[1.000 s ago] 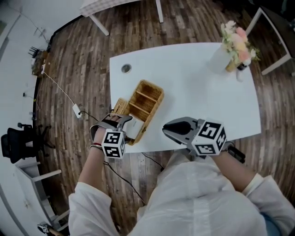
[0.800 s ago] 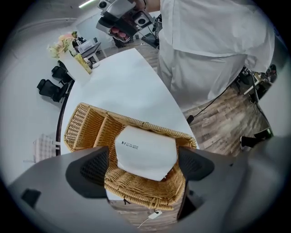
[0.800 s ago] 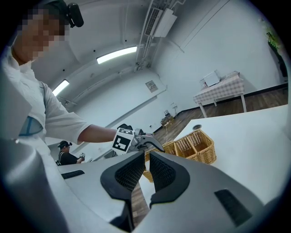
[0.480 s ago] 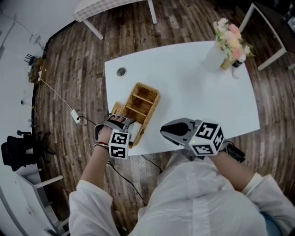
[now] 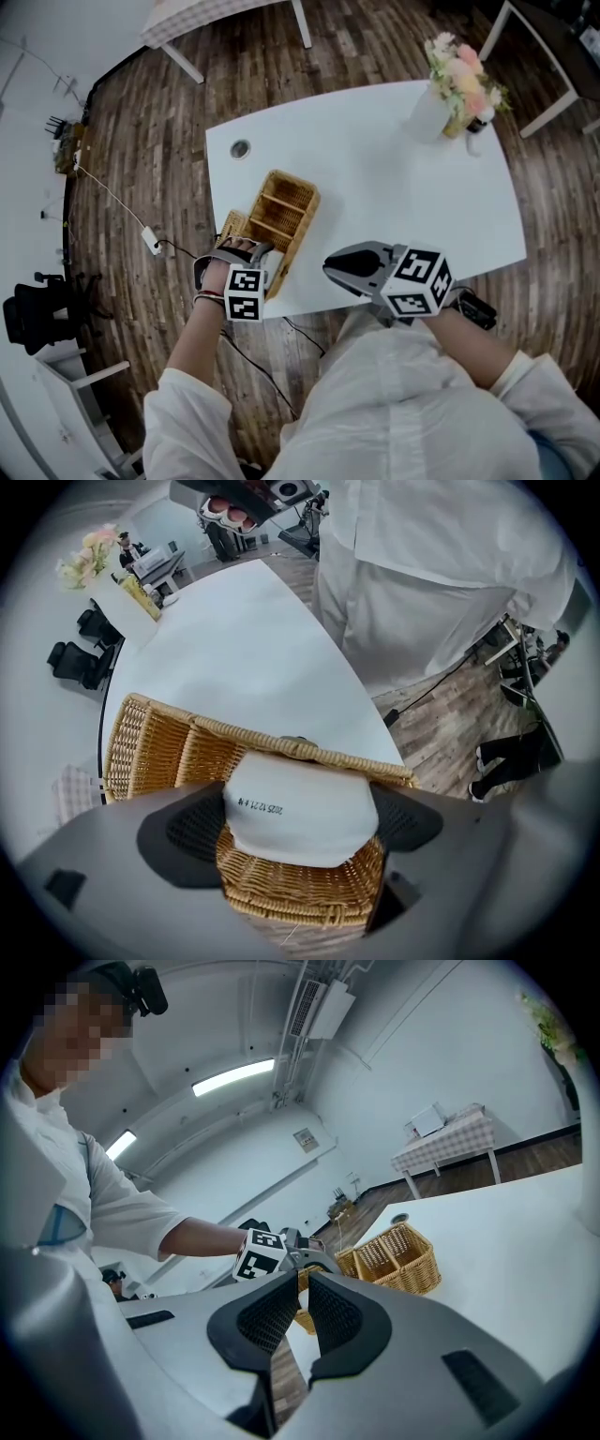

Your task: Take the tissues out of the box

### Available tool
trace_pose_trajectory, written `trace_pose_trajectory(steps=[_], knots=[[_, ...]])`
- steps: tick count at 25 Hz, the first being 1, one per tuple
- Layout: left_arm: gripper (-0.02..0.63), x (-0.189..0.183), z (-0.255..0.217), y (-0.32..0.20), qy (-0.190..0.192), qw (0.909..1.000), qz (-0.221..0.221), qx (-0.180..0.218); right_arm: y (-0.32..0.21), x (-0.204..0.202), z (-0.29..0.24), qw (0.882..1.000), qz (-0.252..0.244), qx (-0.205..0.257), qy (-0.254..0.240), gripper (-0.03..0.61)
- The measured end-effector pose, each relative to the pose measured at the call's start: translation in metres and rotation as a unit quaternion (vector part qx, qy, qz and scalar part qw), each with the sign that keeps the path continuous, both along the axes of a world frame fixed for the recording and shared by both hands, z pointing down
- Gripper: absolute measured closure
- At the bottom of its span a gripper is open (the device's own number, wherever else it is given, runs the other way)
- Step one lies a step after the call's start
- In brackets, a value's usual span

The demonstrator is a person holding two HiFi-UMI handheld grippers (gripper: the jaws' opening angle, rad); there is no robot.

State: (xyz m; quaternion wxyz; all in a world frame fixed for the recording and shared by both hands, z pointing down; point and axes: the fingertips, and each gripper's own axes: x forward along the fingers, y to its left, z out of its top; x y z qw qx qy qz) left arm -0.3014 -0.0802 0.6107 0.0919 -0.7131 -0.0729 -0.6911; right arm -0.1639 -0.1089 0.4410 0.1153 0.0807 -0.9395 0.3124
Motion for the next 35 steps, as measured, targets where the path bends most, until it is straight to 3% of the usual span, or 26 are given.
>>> trace_pose_trajectory(steps=[22,35], knots=[[0.201,-0.007,-0.008,-0.001,0.002,0.9991,-0.041,0.011,-0.004,0.005,-0.003,1.0,-0.006,-0.002,-0.002,0.541],[0.201,-0.002,-0.022,-0.008,0.043,0.993,-0.102,0.042,-0.005,0.0,-0.008,1.0,-0.025,0.002,-0.003,0.541]])
